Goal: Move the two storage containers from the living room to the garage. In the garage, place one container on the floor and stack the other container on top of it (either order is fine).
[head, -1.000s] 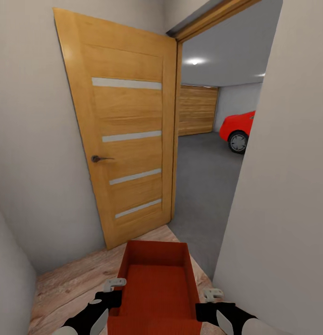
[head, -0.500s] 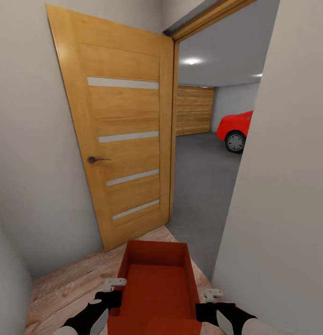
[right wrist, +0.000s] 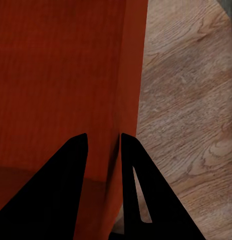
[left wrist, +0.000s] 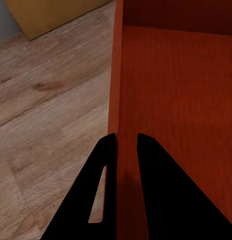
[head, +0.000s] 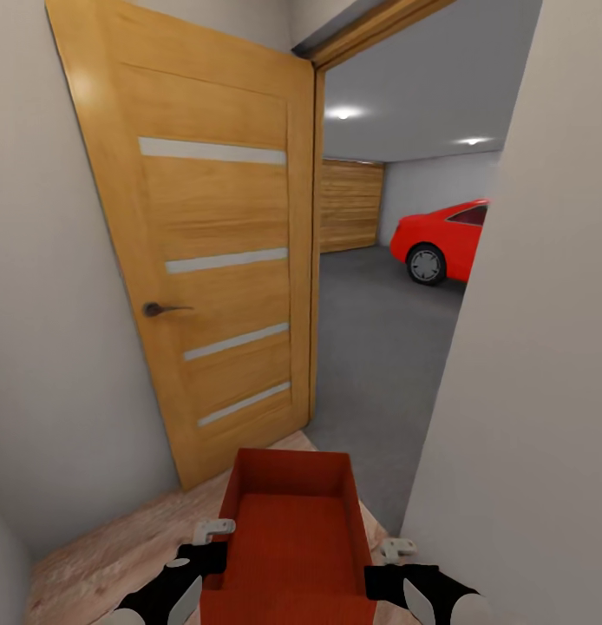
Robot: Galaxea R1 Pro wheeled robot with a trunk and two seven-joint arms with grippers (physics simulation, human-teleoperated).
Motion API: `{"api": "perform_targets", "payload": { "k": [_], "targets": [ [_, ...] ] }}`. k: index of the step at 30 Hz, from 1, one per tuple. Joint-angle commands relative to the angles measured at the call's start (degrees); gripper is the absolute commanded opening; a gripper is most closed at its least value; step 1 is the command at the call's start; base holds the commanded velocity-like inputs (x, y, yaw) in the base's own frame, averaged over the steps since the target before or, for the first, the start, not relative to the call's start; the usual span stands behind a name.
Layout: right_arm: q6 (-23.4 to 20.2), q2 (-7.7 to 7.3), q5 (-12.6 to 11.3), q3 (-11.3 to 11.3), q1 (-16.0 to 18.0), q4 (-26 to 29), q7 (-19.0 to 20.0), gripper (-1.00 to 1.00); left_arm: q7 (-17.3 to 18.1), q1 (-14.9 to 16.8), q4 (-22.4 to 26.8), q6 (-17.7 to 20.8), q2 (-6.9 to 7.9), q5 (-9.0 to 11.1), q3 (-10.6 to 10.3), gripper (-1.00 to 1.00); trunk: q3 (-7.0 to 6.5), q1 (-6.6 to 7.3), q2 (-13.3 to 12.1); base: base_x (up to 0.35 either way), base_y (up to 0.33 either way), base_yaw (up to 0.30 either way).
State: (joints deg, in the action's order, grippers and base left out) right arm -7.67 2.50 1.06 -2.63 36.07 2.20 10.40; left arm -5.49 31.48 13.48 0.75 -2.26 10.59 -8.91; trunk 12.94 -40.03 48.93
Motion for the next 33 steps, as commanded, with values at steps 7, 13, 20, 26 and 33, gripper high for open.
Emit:
{"api": "perform_targets", "payload": {
  "k": [7, 13, 20, 26, 33],
  "targets": [
    [1.56, -1.64, 0.17, -1.06, 0.06, 3.52, 0.19, -1.0, 1.45, -0.02, -0.12, 0.11, 0.09, 1.36, -1.63, -1.0, 0.08, -0.03, 0.06, 0.102, 0.054, -0.103],
    [1.57, -1.66, 0.17, -1.06, 0.05, 3.52, 0.18, -1.0, 1.45, -0.02, -0.12, 0.12, 0.09, 1.36, -1.63, -1.0, 0.08, -0.03, 0.06, 0.205, 0.132, -0.2],
    [1.52, -1.65, 0.17, -1.06, 0.05, 3.52, 0.17, -1.0, 1.45, -0.02, -0.12, 0.1, 0.09, 1.36, -1.63, -1.0, 0.08, -0.03, 0.06, 0.158, 0.097, -0.058],
    [1.52, -1.65, 0.17, -1.06, 0.05, 3.52, 0.17, -1.0, 1.45, -0.02, -0.12, 0.12, 0.09, 1.36, -1.63, -1.0, 0.08, -0.03, 0.06, 0.136, 0.163, -0.148],
    [1.52, -1.65, 0.17, -1.06, 0.04, 3.52, 0.16, -1.0, 1.45, -0.02, -0.12, 0.05, 0.09, 1.36, -1.63, -1.0, 0.08, -0.03, 0.06, 0.078, 0.106, -0.13]
  ]
}}
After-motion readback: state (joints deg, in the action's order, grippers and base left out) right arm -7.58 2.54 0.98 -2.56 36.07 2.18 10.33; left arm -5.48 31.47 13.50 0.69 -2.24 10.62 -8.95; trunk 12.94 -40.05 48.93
